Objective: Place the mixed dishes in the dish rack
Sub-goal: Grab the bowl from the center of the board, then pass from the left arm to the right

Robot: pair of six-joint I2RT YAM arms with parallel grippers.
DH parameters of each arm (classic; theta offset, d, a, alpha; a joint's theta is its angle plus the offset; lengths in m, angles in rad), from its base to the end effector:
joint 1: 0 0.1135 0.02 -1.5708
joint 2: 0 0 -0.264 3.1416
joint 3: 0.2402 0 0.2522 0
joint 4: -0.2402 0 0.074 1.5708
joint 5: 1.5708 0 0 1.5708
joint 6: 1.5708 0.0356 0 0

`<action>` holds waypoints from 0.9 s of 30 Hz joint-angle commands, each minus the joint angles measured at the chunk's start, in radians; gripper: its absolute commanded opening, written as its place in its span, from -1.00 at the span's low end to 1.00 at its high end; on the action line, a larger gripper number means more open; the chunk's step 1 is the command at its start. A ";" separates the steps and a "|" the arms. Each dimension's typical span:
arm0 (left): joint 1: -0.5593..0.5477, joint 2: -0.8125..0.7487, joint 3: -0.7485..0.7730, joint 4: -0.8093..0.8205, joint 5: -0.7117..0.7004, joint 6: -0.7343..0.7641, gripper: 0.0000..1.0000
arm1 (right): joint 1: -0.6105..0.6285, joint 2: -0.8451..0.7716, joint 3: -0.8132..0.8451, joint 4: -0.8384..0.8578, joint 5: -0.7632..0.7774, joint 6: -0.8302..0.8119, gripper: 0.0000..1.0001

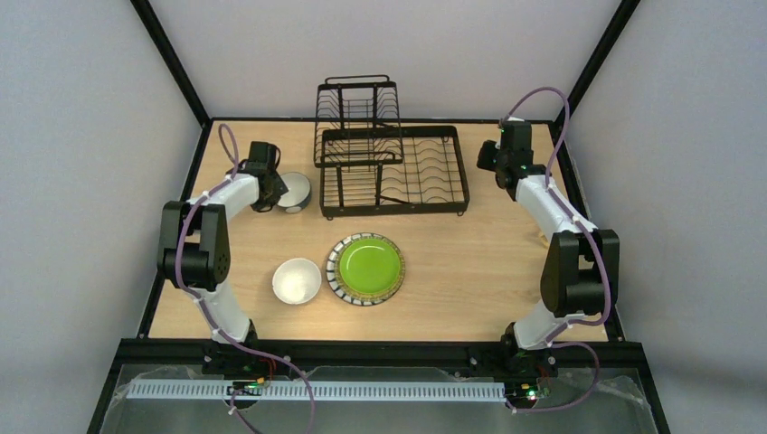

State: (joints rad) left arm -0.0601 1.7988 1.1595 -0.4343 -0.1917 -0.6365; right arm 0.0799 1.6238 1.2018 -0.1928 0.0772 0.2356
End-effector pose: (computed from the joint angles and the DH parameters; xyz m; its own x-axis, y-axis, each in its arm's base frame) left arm 0.3638 -0.0151 0.1769 -0.6867 -0.5432 -0.4831 -0.5470 0.8238 -0.1488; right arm 0.3705 0.0269 0.2684 -0.5630 0.1884 -0.8047 0.1179 0.9820 0.1474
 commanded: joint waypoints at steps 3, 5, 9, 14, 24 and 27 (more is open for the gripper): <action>0.004 -0.064 0.013 0.002 -0.036 -0.021 -0.96 | 0.006 0.019 0.036 -0.007 -0.023 -0.013 0.40; 0.003 -0.092 0.012 -0.002 -0.053 -0.029 -0.96 | 0.005 0.018 0.048 -0.014 -0.020 -0.015 0.38; 0.003 -0.159 0.005 -0.010 -0.087 -0.041 -0.96 | 0.005 0.010 0.086 -0.030 -0.009 -0.023 0.29; 0.003 -0.255 0.016 -0.037 -0.117 -0.041 -0.96 | 0.005 -0.035 0.120 0.000 0.028 -0.040 0.28; 0.003 -0.478 0.090 -0.100 -0.170 0.003 -0.96 | 0.005 -0.216 0.081 0.254 -0.148 0.033 0.43; 0.003 -0.526 0.110 -0.118 -0.170 0.017 -0.96 | 0.006 -0.235 0.089 0.281 -0.224 0.072 0.71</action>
State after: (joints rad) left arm -0.0601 1.3464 1.2041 -0.5587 -0.3286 -0.6323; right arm 0.0799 1.4345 1.2911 -0.0311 -0.0257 0.2478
